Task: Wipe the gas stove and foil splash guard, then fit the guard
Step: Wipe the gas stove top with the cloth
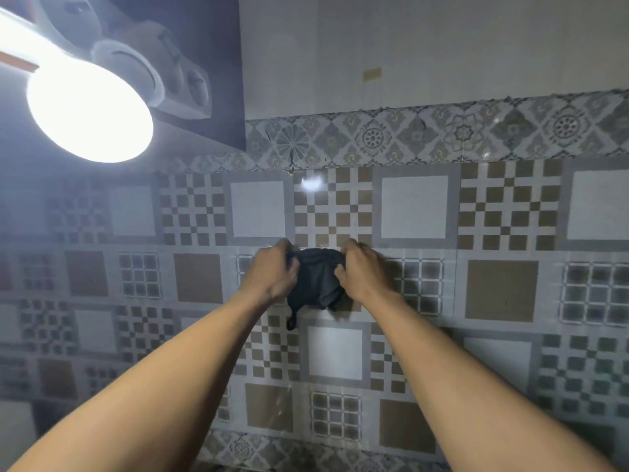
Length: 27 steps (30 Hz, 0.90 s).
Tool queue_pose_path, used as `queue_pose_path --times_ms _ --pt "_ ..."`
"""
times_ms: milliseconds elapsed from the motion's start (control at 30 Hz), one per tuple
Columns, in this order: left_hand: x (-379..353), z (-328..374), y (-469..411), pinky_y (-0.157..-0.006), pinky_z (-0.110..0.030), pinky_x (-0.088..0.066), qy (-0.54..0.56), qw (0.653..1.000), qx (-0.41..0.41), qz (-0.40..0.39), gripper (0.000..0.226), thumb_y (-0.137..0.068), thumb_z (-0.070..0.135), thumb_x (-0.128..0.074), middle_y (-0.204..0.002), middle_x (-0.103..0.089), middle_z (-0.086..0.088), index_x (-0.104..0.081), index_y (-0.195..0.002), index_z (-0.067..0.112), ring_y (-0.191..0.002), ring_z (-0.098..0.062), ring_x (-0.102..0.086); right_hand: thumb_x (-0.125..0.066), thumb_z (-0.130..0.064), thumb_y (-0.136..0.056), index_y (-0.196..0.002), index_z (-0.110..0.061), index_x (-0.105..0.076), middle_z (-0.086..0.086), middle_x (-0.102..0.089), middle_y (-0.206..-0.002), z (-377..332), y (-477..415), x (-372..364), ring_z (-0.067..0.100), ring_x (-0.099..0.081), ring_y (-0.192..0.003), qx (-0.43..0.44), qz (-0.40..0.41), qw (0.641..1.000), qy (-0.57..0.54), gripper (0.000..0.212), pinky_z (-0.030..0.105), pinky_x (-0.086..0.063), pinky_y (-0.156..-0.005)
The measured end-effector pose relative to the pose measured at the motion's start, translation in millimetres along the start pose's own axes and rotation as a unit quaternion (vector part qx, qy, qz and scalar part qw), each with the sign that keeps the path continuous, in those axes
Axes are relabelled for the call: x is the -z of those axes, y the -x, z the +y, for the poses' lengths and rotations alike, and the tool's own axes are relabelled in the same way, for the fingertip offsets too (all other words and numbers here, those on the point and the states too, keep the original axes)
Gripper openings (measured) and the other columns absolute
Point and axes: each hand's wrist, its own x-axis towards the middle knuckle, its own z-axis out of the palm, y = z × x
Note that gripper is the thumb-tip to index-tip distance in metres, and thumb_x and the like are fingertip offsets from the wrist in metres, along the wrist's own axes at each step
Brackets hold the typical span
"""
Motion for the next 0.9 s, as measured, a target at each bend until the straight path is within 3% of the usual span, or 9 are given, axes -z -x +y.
queue_pose_path --times_ms 100,200,267,367,433,600,667,767,900 --pt "11 7 -1 -0.086 -0.042 -0.056 0.03 1.0 0.007 -0.004 0.025 -0.098 0.021 -0.054 -0.116 -0.068 -0.013 -0.062 -0.119 0.011 -0.105 -0.031 -0.063 -0.059 -0.018 -0.091 -0.089 -0.003 -0.066 0.011 -0.068 -0.08 -3 0 14 0.028 -0.066 -0.074 -0.051 -0.041 0.996 -0.06 0.017 0.043 -0.059 -0.069" --pt "16 20 3 -0.085 -0.037 -0.054 0.043 0.998 0.039 -0.025 0.026 -0.096 0.024 -0.059 -0.112 -0.069 -0.01 -0.067 -0.116 0.011 -0.103 -0.027 -0.064 -0.058 -0.024 -0.089 -0.071 -0.006 -0.057 0.006 -0.059 -0.066 -5 6 34 0.021 -0.058 -0.061 -0.095 -0.077 0.986 -0.11 0.026 0.03 -0.046 -0.055" --pt "15 31 10 -0.082 -0.033 -0.051 0.061 0.995 0.065 -0.049 0.024 -0.095 0.025 -0.062 -0.107 -0.069 -0.007 -0.071 -0.109 0.009 -0.099 -0.025 -0.064 -0.057 -0.025 -0.087 -0.071 -0.014 -0.05 0.002 -0.045 -0.062 -3 15 46 0.018 -0.046 -0.057 -0.126 -0.122 0.975 -0.139 0.022 0.027 -0.034 -0.053" --pt "8 49 27 -0.063 -0.028 -0.05 0.133 0.98 0.109 -0.098 0.017 -0.09 0.019 -0.064 -0.082 -0.071 -0.005 -0.073 -0.083 0.006 -0.079 -0.022 -0.065 -0.06 -0.024 -0.083 -0.076 -0.012 -0.055 0.005 -0.052 -0.07 7 35 62 0.019 -0.055 -0.063 -0.177 -0.161 0.953 -0.187 0.015 0.032 -0.047 -0.059" --pt "1 65 42 -0.058 -0.028 -0.052 0.212 0.957 0.148 -0.131 0.017 -0.088 0.017 -0.063 -0.077 -0.071 -0.006 -0.071 -0.078 0.005 -0.073 -0.022 -0.065 -0.063 -0.021 -0.083 -0.089 -0.005 -0.065 0.008 -0.066 -0.082 19 54 74 0.02 -0.065 -0.073 -0.22 -0.167 0.928 -0.252 0.017 0.033 -0.056 -0.067" --pt "-19 121 89 -0.084 -0.037 -0.05 0.398 0.846 0.238 -0.264 0.05 -0.1 0.035 -0.032 -0.091 -0.078 -0.008 -0.072 -0.097 0.006 -0.094 -0.025 -0.071 -0.07 -0.04 -0.085 -0.108 -0.009 -0.07 0.009 -0.075 -0.102 62 104 101 0.02 -0.073 -0.093 -0.275 -0.208 0.85 -0.399 0.039 0.038 -0.06 -0.08" --pt "-31 139 105 -0.088 -0.038 -0.046 0.407 0.827 0.25 -0.297 0.059 -0.1 0.041 -0.023 -0.1 -0.077 -0.005 -0.074 -0.102 0.011 -0.102 -0.023 -0.067 -0.076 -0.04 -0.082 -0.101 -0.008 -0.073 0.009 -0.076 -0.098 83 123 113 0.017 -0.074 -0.088 -0.281 -0.206 0.853 -0.387 0.038 0.038 -0.06 -0.082" --pt "-57 158 126 -0.088 -0.037 -0.044 0.406 0.807 0.275 -0.329 0.063 -0.099 0.045 -0.021 -0.104 -0.077 -0.002 -0.076 -0.104 0.013 -0.108 -0.024 -0.064 -0.075 -0.019 -0.082 -0.071 -0.004 -0.065 0.01 -0.069 -0.072 113 151 129 0.009 -0.069 -0.059 -0.292 -0.202 0.876 -0.327 0.02 0.026 -0.06 -0.06" --pt "-95 178 162 -0.086 -0.036 -0.044 0.37 0.803 0.253 -0.394 0.057 -0.101 0.044 -0.026 -0.111 -0.075 -0.001 -0.073 -0.114 0.014 -0.109 -0.024 -0.063 -0.071 -0.023 -0.074 -0.074 -0.014 -0.067 0.009 -0.058 -0.069 149 184 133 0.024 -0.064 -0.067 -0.288 -0.233 0.902 -0.22 0.01 0.034 -0.055 -0.068"
